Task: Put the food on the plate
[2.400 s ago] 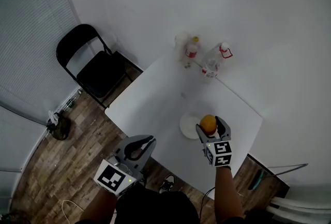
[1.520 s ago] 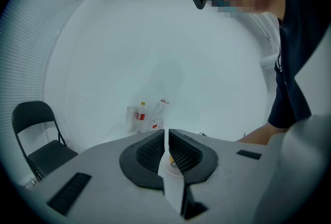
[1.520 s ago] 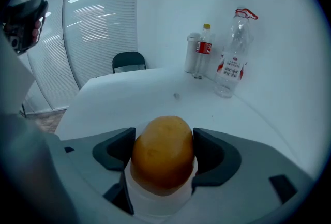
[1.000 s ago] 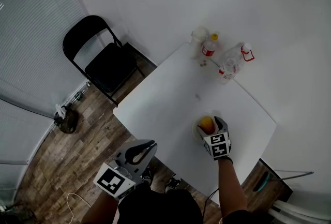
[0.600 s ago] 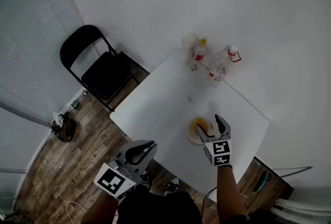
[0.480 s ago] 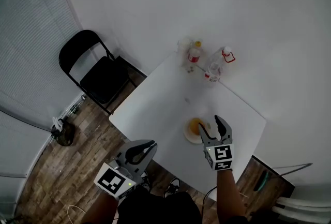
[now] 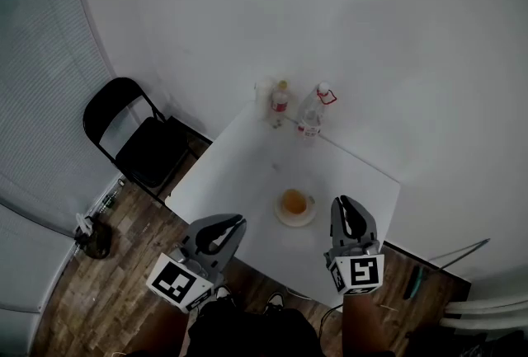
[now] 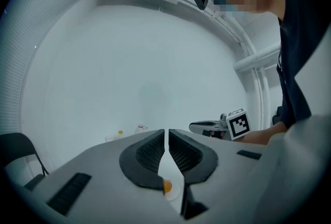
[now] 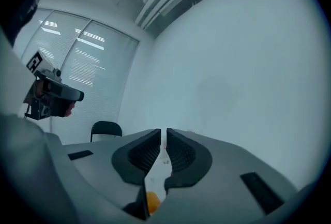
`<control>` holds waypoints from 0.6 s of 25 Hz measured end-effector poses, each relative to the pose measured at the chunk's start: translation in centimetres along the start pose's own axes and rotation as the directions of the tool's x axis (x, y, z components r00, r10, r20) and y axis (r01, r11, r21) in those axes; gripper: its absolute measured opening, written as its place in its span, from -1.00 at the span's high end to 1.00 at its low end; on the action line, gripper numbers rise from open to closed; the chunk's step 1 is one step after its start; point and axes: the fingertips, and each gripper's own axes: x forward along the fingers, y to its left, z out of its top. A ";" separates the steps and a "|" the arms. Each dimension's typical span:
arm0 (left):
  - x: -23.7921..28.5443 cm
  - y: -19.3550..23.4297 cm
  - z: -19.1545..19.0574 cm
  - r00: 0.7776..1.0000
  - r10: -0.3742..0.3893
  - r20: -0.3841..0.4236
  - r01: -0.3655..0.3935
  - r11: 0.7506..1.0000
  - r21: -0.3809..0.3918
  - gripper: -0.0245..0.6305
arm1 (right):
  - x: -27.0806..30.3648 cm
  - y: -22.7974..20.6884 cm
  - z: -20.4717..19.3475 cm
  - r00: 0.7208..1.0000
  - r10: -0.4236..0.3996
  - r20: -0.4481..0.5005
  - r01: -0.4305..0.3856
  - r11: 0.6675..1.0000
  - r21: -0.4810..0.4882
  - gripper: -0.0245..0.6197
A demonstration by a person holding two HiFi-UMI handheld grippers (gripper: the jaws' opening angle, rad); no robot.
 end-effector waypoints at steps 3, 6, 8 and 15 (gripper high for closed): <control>-0.1 -0.9 1.0 0.999 -0.020 0.026 0.020 0.999 0.027 0.79 | -2.5 -0.5 1.5 0.999 -0.029 0.030 0.029 1.000 0.005 0.82; 0.3 -2.0 2.2 0.998 -0.046 0.048 0.044 0.998 0.041 0.79 | -4.5 -1.1 3.1 0.997 -0.059 0.059 0.058 0.998 0.021 0.85; 0.3 -2.8 2.7 0.996 -0.064 0.059 0.060 0.997 0.053 0.79 | -5.9 -1.2 4.3 0.994 -0.068 0.080 0.068 0.998 0.010 0.85; 0.3 -4.6 3.3 0.994 -0.094 0.062 0.090 0.993 0.070 0.80 | -8.5 -1.9 7.5 0.989 -0.079 0.122 0.082 0.996 -0.019 0.85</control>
